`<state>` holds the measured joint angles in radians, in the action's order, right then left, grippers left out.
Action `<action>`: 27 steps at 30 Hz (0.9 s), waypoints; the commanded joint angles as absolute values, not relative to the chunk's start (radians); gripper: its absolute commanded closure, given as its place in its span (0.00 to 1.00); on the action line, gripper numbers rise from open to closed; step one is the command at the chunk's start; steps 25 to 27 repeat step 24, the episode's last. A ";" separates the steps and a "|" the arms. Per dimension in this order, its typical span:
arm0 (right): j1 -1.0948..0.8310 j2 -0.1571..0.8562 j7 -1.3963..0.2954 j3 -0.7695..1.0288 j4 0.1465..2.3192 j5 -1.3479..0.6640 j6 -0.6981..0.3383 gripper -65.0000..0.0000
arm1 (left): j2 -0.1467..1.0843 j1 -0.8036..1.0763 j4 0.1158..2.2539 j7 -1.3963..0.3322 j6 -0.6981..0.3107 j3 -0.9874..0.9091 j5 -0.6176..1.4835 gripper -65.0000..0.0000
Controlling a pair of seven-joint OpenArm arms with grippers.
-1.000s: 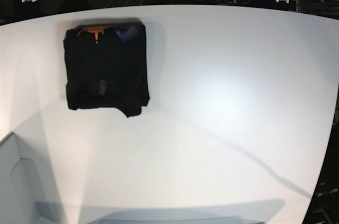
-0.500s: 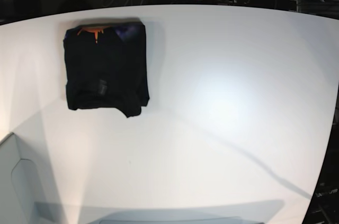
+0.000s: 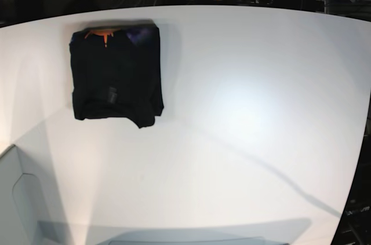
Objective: Fold the T-shirt properly
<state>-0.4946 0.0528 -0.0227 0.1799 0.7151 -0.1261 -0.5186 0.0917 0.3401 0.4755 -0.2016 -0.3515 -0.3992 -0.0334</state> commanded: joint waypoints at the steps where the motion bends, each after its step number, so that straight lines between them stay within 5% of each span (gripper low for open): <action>1: -0.473 0.058 0.022 0.142 0.651 -0.099 -0.470 1.00 | 0.110 0.325 0.435 -0.188 -0.349 -0.401 -0.048 1.00; 7: -0.315 0.051 0.245 0.088 0.341 0.005 -0.030 1.00 | 0.111 0.199 0.326 -0.189 -0.348 -0.401 -0.097 1.00; 13: -0.189 0.047 0.254 0.004 0.159 0.050 0.255 1.00 | 0.108 0.148 0.320 -0.191 -0.348 -0.401 -0.096 1.00; 27: -0.105 -0.008 0.252 -0.012 0.074 0.054 0.283 1.00 | 0.113 0.140 0.320 -0.188 -0.348 -0.272 -0.087 1.00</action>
